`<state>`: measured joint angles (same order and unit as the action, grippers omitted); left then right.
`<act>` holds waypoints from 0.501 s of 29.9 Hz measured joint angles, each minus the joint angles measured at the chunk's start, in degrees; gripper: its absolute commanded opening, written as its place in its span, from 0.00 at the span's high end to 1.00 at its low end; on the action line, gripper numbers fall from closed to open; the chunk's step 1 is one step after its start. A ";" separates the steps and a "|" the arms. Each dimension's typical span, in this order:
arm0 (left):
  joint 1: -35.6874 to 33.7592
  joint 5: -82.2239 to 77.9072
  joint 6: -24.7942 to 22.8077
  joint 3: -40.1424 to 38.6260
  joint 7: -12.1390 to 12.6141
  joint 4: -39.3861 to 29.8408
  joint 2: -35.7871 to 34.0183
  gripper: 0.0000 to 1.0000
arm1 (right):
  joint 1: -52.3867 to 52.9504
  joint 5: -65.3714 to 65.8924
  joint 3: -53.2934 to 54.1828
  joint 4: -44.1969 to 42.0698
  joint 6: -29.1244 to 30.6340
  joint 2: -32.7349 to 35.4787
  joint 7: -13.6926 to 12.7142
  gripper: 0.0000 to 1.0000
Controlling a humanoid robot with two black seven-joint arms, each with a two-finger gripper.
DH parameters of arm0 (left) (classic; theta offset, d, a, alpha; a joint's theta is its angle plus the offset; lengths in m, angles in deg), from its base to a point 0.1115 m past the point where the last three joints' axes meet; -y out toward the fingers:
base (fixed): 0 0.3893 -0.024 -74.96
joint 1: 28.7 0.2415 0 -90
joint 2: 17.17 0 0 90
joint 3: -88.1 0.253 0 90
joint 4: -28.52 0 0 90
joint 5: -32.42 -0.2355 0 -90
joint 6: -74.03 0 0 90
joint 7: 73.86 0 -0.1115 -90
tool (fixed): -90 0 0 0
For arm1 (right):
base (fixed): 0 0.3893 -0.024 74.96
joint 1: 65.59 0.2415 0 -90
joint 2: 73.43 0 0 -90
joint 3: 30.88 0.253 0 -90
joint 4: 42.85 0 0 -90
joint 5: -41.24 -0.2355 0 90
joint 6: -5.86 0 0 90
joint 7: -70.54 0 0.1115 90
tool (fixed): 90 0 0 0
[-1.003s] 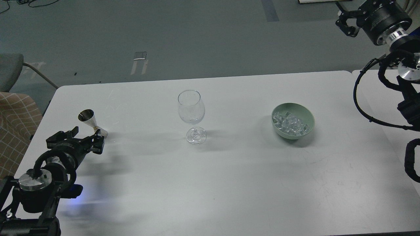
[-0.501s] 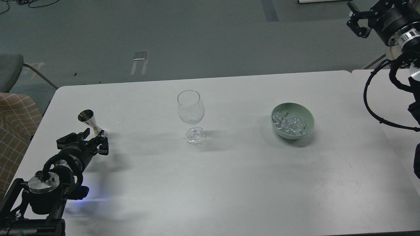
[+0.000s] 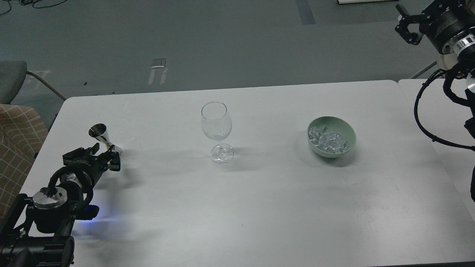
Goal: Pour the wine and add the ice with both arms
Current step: 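Lift the jigger with the left gripper and carry it toward the wine glass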
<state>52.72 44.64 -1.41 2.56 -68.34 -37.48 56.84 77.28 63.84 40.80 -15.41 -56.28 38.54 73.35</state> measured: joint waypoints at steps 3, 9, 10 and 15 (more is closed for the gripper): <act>-1.28 -0.01 0.00 0.01 0.00 1.61 0.12 0.58 | -0.04 0.00 0.03 -0.06 0.00 0.02 0.00 0.00; -4.64 -0.01 -1.36 1.11 0.02 6.15 0.42 0.58 | -0.05 0.00 0.04 -0.15 0.00 0.02 -0.05 0.00; -5.13 -0.01 -1.94 1.19 0.06 6.90 0.43 0.58 | -0.05 0.00 0.05 -0.17 0.00 0.06 -0.05 0.00; -7.12 -0.01 -2.97 1.25 0.10 9.35 0.43 0.59 | -0.06 0.00 0.05 -0.19 0.01 0.41 -0.04 0.00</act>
<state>45.60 44.64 -4.38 3.81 -68.24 -28.13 57.28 77.22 63.84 40.84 -15.61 -56.27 38.95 73.31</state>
